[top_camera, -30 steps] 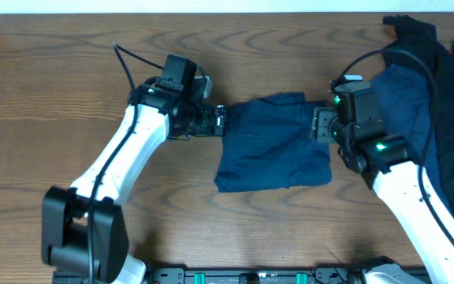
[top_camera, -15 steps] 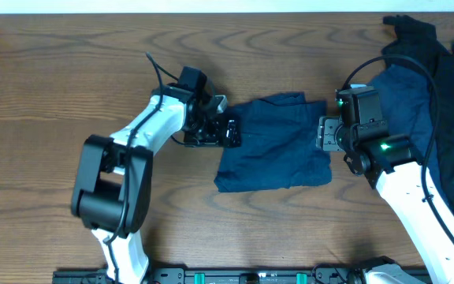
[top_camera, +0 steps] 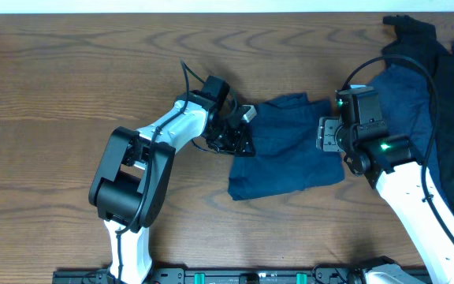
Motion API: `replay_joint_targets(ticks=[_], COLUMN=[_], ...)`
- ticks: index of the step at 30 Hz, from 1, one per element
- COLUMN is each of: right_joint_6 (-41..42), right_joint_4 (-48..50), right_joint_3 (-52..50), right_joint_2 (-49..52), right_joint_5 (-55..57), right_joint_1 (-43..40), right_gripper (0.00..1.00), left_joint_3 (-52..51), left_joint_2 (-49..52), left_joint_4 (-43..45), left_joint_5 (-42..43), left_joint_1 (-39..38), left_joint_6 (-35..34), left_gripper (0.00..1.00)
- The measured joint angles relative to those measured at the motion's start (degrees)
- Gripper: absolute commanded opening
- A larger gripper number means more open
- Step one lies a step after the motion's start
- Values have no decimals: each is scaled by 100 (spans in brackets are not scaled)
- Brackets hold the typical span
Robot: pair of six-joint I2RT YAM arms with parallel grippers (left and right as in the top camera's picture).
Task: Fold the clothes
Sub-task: 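Carry the folded shorts with the left gripper to the upper-left table corner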
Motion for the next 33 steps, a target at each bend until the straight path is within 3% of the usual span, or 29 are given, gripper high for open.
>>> replay_joint_targets(ticks=[5,11,12,14,15,16,17,24,33], right_joint_6=[0,0,0,0,0,0,0,0,0], right_joint_4=[-68,-74,-79,-81,-83,-85,-90,-131,-129], right_joint_3=[0,0,0,0,0,0,0,0,0], right_joint_2=[0,0,0,0,0,0,0,0,0], right_joint_5=[0,0,0,0,-2,0,0,0,-2], right_joint_1=[0,0,0,0,0,0,0,0,0], right_gripper=[73,73,73,73,73,73,73,72,71], left_joint_3=[9,26,66,227,356,516,658,1471,1530], left_joint_2=[-35,-562,-680,-861,-927,-979,-1019,-1169,-1193], left_joint_4=[-570,-837,-817,-737,-706,-708,-710,-1093,-1008], left_joint_5=[-431,-2057,-2400,-2979,-3200,-3381,-3515,-3799,-2013], left_joint_1=[367,1537,1797,2323,2586,2859,3067,3812,3018], left_joint_6=[50,57,63,79,76,74,79,17,-52], left_gripper=[6,8,16,55,65,88,98,98,98])
